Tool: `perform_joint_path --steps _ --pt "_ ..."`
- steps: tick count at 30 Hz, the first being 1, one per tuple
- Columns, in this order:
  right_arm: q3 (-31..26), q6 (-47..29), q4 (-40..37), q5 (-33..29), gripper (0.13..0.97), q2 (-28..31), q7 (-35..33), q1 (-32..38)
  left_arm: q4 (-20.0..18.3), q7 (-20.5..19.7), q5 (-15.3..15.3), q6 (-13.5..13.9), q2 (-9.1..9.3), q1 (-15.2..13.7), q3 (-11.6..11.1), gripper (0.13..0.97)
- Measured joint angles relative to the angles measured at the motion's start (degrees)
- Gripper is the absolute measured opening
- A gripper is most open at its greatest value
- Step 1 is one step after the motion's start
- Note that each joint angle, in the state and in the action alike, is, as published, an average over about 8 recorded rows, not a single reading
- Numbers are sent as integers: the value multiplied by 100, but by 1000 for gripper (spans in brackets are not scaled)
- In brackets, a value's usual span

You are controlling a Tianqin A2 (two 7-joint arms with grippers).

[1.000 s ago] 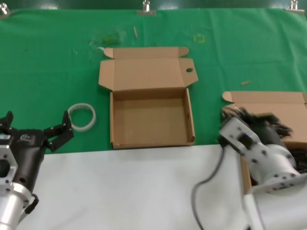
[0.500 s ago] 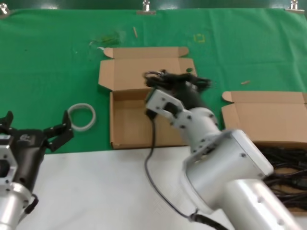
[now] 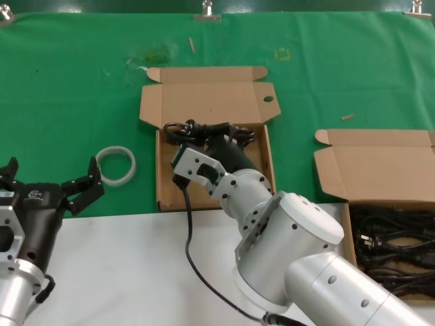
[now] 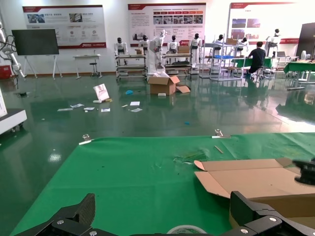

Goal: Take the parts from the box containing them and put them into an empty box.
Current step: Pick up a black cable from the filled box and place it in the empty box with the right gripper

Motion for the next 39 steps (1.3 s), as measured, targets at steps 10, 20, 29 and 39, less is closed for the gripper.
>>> perform_joint_path --steps 10,20,29,39 --pt "-230 -39 -37 0 171 146 458 34 0 0 0 0 0 0 0 966" --pt "-232 -39 -37 0 192 313 461 35 0 0 0 0 0 0 0 966" --pt "-232 -39 -37 0 357 358 461 35 0 0 0 0 0 0 0 966" --pt "-25 -193 51 -246 515 359 855 -126 0 0 0 0 0 0 0 966"
